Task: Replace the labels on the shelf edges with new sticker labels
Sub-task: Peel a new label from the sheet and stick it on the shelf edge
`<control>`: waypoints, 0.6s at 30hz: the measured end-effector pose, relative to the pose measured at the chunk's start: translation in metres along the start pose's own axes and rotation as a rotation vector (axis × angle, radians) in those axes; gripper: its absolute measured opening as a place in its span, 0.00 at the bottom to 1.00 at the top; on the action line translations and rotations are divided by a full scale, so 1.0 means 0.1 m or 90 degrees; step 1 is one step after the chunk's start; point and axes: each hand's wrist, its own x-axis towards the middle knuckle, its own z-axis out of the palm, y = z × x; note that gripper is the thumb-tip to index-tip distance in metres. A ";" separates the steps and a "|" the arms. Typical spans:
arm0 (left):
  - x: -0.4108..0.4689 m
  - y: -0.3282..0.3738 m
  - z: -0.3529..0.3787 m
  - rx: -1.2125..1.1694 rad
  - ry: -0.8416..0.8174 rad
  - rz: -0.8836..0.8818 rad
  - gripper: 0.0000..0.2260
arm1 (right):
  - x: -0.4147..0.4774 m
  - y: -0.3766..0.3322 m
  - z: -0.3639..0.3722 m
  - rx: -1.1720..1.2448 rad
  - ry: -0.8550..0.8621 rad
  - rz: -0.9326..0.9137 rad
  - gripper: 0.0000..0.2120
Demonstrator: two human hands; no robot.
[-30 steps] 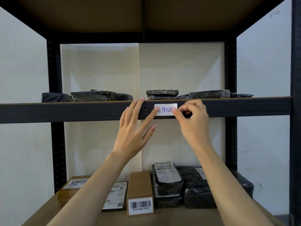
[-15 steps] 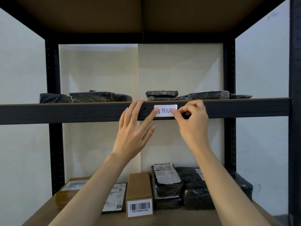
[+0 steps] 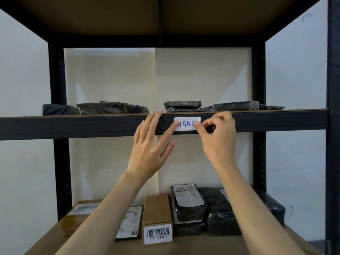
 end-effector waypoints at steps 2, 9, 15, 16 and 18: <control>0.00 0.00 0.00 0.001 0.002 -0.001 0.19 | 0.00 0.00 -0.01 -0.012 -0.003 0.004 0.09; 0.00 0.00 -0.01 0.002 0.000 -0.007 0.19 | 0.02 0.01 -0.03 -0.035 -0.010 0.016 0.09; 0.01 0.04 -0.03 -0.023 0.014 -0.021 0.18 | 0.03 0.05 -0.08 -0.003 0.004 0.007 0.18; 0.02 0.06 -0.04 -0.035 0.019 -0.035 0.17 | 0.03 0.07 -0.09 0.000 -0.003 -0.002 0.19; 0.06 0.11 -0.04 -0.057 0.030 -0.083 0.17 | 0.04 0.09 -0.11 0.003 -0.015 -0.016 0.19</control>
